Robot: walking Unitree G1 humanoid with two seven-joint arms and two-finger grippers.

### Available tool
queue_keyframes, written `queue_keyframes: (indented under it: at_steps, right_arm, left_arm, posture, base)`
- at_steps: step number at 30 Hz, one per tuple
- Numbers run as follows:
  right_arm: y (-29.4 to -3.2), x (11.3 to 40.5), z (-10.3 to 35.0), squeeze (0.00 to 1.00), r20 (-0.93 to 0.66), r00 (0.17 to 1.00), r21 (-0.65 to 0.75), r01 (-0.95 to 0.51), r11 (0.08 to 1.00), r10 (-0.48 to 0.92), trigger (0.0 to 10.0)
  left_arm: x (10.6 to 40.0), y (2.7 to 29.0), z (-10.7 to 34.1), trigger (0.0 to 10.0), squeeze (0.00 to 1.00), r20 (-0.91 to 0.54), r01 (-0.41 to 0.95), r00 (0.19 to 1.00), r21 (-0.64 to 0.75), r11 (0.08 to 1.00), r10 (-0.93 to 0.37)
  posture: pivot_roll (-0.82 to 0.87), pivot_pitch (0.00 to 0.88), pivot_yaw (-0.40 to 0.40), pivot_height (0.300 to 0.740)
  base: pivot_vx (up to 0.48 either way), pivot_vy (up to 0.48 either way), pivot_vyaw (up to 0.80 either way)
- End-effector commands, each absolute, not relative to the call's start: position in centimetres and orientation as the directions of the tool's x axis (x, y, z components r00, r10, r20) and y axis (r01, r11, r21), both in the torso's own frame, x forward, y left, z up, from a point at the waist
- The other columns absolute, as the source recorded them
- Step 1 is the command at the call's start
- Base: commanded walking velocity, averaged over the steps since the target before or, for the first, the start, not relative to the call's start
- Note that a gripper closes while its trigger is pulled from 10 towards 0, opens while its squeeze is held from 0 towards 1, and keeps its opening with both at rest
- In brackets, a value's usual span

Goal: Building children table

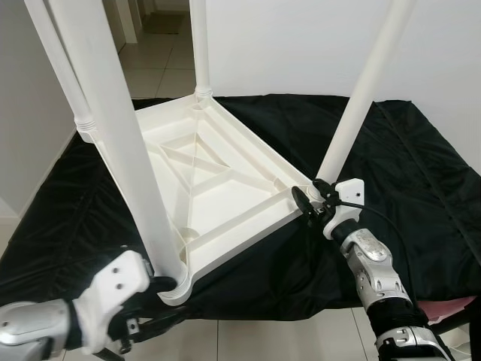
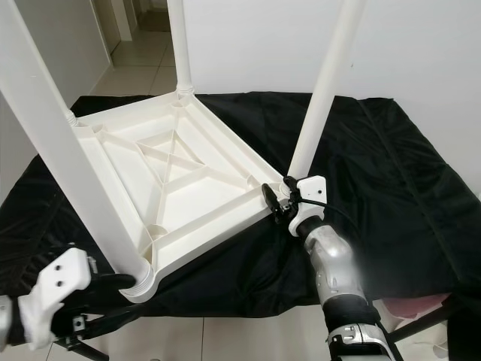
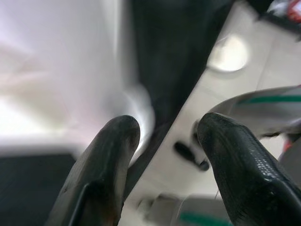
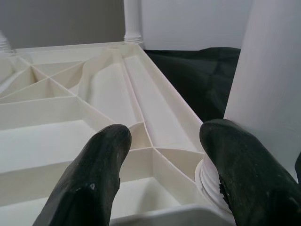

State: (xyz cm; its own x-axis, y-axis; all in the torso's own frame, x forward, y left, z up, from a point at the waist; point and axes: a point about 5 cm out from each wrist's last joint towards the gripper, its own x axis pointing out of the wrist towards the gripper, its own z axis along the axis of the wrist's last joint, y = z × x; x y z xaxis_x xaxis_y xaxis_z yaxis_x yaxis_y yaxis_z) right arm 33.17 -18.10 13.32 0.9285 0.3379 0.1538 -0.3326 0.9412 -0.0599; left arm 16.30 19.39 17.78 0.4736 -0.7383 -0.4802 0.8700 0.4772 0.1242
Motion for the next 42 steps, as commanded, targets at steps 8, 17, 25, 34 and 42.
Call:
queue_keyframes:
  at_steps: [8,17,25,34,42]
  right_arm:
    - [-17.2,33.0,13.5,0.00,0.189,0.917,-0.059,-0.346,0.936,0.351,10.0]
    - [-16.3,32.2,12.9,0.00,0.188,0.914,-0.040,-0.359,0.933,0.360,10.0]
    - [-15.1,30.4,11.7,0.00,0.162,0.919,-0.049,-0.356,0.933,0.359,10.0]
    - [-15.1,28.6,11.5,0.00,0.176,0.957,0.011,-0.236,0.972,0.231,10.0]
    - [-16.4,26.7,10.5,0.00,0.123,0.992,0.047,-0.006,0.999,0.001,10.0]
  left_arm:
    - [18.7,23.4,18.8,10.0,0.00,-0.462,0.768,0.620,0.193,0.611,-0.634]
    - [21.5,25.5,19.1,10.0,0.00,-0.375,0.653,0.748,0.266,0.709,-0.547]
    - [25.4,25.6,20.4,10.0,0.00,-0.163,0.585,0.810,0.167,0.793,-0.563]
    - [27.4,22.9,21.8,10.0,0.00,-0.025,0.648,0.760,0.101,0.755,-0.649]
    - [29.4,19.4,23.9,10.0,0.00,0.124,0.766,0.635,0.030,0.643,-0.762]
  posture:
    - [0.09,0.052,0.034,0.740]
    - [0.06,0.050,0.037,0.740]
    - [0.03,0.065,0.037,0.740]
    - [0.02,0.072,0.022,0.740]
    - [-0.01,0.081,0.023,0.740]
  base:
    - [0.000,0.000,0.00]
    - [0.000,0.000,0.00]
    - [0.000,0.000,0.00]
    - [0.000,0.000,0.00]
    - [0.000,0.000,0.00]
